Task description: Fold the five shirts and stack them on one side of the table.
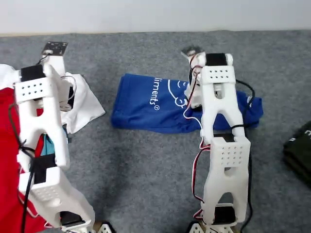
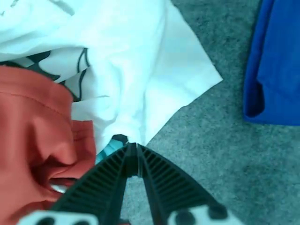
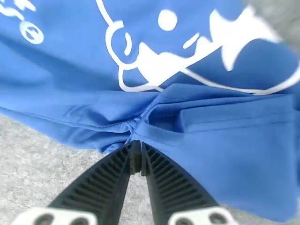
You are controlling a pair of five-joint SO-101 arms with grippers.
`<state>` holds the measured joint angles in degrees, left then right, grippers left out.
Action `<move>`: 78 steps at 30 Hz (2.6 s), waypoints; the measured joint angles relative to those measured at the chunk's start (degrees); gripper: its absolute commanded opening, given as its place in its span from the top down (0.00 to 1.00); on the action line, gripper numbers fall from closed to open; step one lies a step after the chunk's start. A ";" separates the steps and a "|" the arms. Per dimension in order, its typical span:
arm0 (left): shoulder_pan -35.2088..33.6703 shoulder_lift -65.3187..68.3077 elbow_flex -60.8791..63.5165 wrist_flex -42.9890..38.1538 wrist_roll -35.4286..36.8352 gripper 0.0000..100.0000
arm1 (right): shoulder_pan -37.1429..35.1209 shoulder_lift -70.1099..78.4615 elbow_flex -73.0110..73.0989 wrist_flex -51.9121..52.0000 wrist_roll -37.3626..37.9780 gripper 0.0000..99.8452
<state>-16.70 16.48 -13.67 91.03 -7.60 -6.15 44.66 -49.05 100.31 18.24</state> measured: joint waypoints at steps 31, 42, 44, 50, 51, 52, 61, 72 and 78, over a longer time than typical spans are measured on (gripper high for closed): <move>-6.77 -14.51 -3.87 7.91 7.38 1.00 | 29.19 9.58 5.19 -6.42 3.78 0.99; -6.77 -15.47 -3.87 7.91 7.38 1.00 | 29.63 0.53 6.33 -0.18 6.51 0.99; -6.77 -15.47 -3.87 7.91 7.38 1.00 | 27.25 -0.97 6.33 -0.18 6.51 0.99; -6.77 -15.47 -3.87 7.91 7.38 1.00 | 20.31 -1.14 6.33 -1.05 2.37 0.99; -6.77 -15.47 -3.87 7.91 7.38 1.00 | 19.43 -1.05 6.33 -1.49 1.58 0.99; -6.77 -15.47 -3.87 7.91 7.38 1.00 | 18.64 -0.79 6.33 -2.55 0.88 0.99; -6.77 -15.47 -3.87 7.91 7.38 1.00 | 14.86 6.77 6.33 -8.00 -1.14 0.99; -6.77 -15.47 -3.87 7.91 7.38 1.00 | 7.38 3.08 -1.93 -2.20 -1.23 0.99; -6.77 -15.47 -3.87 7.91 7.38 1.00 | 7.56 9.23 -1.93 -4.48 -1.23 0.99</move>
<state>-23.47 1.01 -17.54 98.95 -0.22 1.41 53.89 -50.99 95.82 17.01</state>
